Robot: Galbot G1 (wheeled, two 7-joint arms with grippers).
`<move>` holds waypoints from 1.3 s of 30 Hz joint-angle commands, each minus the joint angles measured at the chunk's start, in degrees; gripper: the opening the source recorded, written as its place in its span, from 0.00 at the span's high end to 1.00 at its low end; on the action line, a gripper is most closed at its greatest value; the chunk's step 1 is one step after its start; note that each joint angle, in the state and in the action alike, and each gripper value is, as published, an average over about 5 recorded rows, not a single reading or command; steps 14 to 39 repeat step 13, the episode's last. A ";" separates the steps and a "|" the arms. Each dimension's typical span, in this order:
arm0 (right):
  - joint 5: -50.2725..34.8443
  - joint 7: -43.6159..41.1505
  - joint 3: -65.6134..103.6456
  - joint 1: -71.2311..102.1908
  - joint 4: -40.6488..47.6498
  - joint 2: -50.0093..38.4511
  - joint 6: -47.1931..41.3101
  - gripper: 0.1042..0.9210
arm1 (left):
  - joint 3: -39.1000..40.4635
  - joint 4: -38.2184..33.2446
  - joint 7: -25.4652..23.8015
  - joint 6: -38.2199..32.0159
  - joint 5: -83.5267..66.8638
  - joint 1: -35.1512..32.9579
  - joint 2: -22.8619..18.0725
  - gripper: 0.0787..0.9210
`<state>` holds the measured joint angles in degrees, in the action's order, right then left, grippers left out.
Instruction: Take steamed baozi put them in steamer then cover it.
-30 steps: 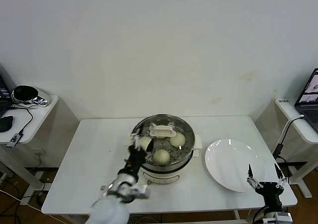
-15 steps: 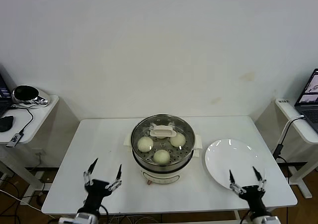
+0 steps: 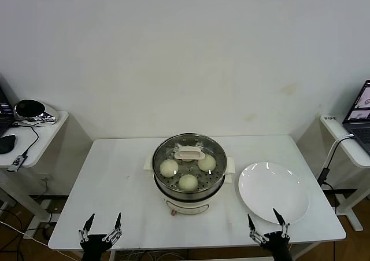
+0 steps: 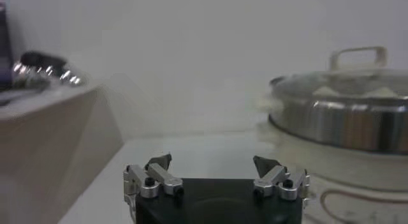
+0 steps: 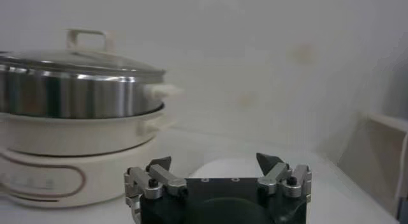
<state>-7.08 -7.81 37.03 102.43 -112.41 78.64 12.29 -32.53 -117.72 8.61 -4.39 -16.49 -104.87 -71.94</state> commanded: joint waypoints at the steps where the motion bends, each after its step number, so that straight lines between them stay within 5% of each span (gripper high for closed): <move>1: -0.52 0.01 -2.39 2.17 -1.22 -0.21 -0.25 0.12 | -2.18 2.63 -1.69 -2.02 -3.34 -2.20 -0.88 0.12; 39: 0.26 0.81 -2.67 2.35 -1.77 -0.15 -1.86 0.12 | -2.56 3.16 -3.24 -1.85 -1.12 -2.91 -0.82 0.12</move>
